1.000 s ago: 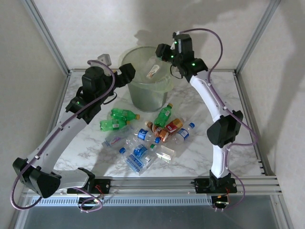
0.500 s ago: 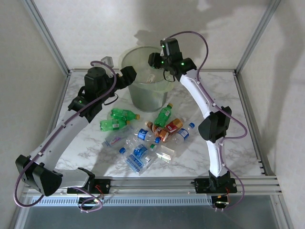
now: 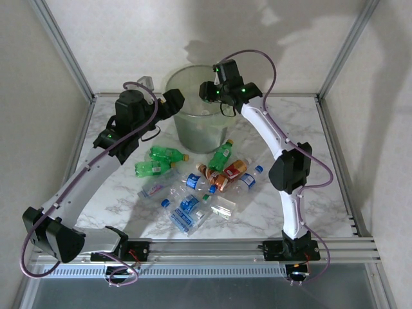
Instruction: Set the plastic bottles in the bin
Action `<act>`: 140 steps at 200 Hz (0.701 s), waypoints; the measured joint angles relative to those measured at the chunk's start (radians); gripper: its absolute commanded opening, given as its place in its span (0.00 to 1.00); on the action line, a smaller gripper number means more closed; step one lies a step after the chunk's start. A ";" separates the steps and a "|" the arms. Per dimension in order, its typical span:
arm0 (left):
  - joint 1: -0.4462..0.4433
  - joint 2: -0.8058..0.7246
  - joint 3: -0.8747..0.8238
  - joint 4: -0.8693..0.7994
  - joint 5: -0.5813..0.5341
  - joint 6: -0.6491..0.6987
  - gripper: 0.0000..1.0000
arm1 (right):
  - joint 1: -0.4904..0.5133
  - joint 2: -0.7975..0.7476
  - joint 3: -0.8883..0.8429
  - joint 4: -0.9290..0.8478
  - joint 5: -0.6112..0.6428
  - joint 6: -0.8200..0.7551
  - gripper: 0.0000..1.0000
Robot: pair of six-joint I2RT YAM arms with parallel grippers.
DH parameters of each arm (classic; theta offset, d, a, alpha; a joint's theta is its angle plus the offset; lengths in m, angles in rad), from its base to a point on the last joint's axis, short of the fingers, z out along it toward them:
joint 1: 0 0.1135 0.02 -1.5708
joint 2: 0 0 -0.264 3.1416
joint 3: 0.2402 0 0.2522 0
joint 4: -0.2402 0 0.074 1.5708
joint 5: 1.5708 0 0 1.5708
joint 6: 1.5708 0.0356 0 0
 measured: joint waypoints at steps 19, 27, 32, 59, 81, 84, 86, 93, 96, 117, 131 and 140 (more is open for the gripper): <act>0.000 0.003 0.000 0.000 0.010 -0.002 0.89 | 0.000 -0.010 0.000 -0.008 -0.017 -0.003 0.06; 0.001 0.004 0.000 0.000 0.011 -0.002 0.89 | 0.000 -0.016 0.000 -0.007 -0.022 -0.003 0.06; 0.001 0.005 0.000 0.000 0.011 -0.002 0.89 | 0.000 -0.020 0.000 -0.007 -0.024 -0.003 0.07; 0.010 0.006 0.000 0.000 0.014 -0.002 0.89 | 0.000 -0.037 0.000 -0.008 -0.036 -0.003 0.15; 0.012 0.006 0.000 0.002 0.015 -0.002 0.89 | 0.002 -0.038 0.000 -0.012 -0.034 -0.003 0.30; 0.012 0.006 0.000 0.002 0.015 -0.002 0.89 | 0.002 -0.038 0.000 -0.014 -0.032 -0.003 0.32; 0.012 0.006 0.000 0.002 0.016 -0.002 0.89 | 0.002 -0.038 0.000 -0.015 -0.032 -0.003 0.34; 0.013 0.006 0.000 0.003 0.018 -0.002 0.89 | 0.002 -0.038 0.000 -0.019 -0.029 -0.003 0.40; 0.013 0.006 0.000 0.004 0.018 -0.002 0.89 | 0.002 -0.038 0.001 -0.020 -0.028 -0.002 0.43; 0.015 0.006 -0.006 0.010 0.018 -0.002 0.89 | 0.002 -0.038 0.002 -0.025 -0.020 -0.001 0.55; 0.019 0.006 -0.012 0.010 0.021 -0.002 0.89 | 0.003 -0.039 0.004 -0.029 -0.013 0.003 0.61; 0.021 0.006 -0.015 0.010 0.021 -0.002 0.89 | 0.004 -0.040 0.008 -0.031 -0.008 0.007 0.67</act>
